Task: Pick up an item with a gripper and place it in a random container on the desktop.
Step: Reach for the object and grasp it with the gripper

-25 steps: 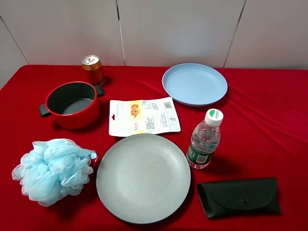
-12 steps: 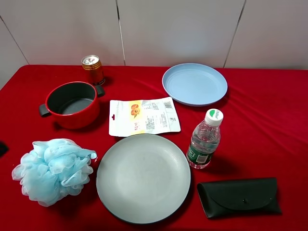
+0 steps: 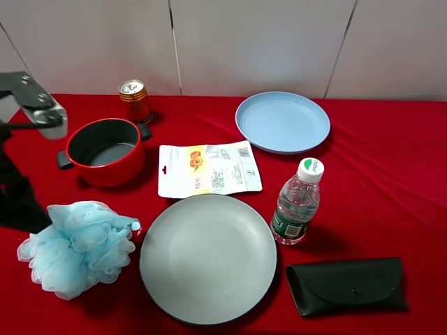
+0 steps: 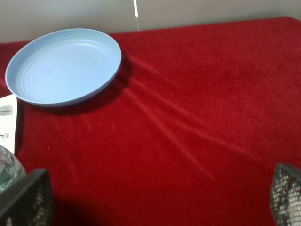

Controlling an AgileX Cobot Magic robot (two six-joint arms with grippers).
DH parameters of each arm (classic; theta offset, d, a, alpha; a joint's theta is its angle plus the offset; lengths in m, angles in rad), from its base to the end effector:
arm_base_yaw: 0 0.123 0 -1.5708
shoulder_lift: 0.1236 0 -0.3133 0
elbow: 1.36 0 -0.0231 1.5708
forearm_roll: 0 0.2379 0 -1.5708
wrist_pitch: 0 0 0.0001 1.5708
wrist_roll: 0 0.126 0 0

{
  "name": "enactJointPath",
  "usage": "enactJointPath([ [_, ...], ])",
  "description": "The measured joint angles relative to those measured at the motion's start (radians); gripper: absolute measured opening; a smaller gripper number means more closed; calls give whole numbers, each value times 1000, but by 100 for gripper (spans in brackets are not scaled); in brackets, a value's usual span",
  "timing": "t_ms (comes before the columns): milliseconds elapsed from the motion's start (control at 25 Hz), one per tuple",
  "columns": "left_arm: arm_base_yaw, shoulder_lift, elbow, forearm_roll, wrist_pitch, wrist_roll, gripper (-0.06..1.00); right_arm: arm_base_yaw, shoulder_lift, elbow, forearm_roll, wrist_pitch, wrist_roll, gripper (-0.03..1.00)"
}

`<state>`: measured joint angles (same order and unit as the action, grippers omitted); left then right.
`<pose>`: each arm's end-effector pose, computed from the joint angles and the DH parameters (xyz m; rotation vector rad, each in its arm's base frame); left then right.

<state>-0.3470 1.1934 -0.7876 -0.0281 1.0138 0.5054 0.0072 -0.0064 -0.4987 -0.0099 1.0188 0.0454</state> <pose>0.1722 -0.0655 0.2513 1.1838 2.6495 -0.0096 -0.0120 -0.0011 0.2594 0.0384 1.9970 0.0221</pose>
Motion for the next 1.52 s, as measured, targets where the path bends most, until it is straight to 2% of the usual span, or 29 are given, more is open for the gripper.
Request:
enactJointPath([
  [160,-70,76,0,28,-49,6,93,0,0,0,0,0,0,69],
  [320,-114,146,0,43,-55,9,93,0,0,0,0,0,0,69],
  [480,-162,192,0,94,-57,9,93,0,0,0,0,0,0,69],
  [960,-241,311,23,179,-118,9,93,0,0,0,0,0,0,69],
  [1240,-243,327,116,199,-239,9,93,0,0,0,0,0,0,69],
  [1520,-243,327,228,201,-434,9,93,0,0,0,0,0,0,69],
])
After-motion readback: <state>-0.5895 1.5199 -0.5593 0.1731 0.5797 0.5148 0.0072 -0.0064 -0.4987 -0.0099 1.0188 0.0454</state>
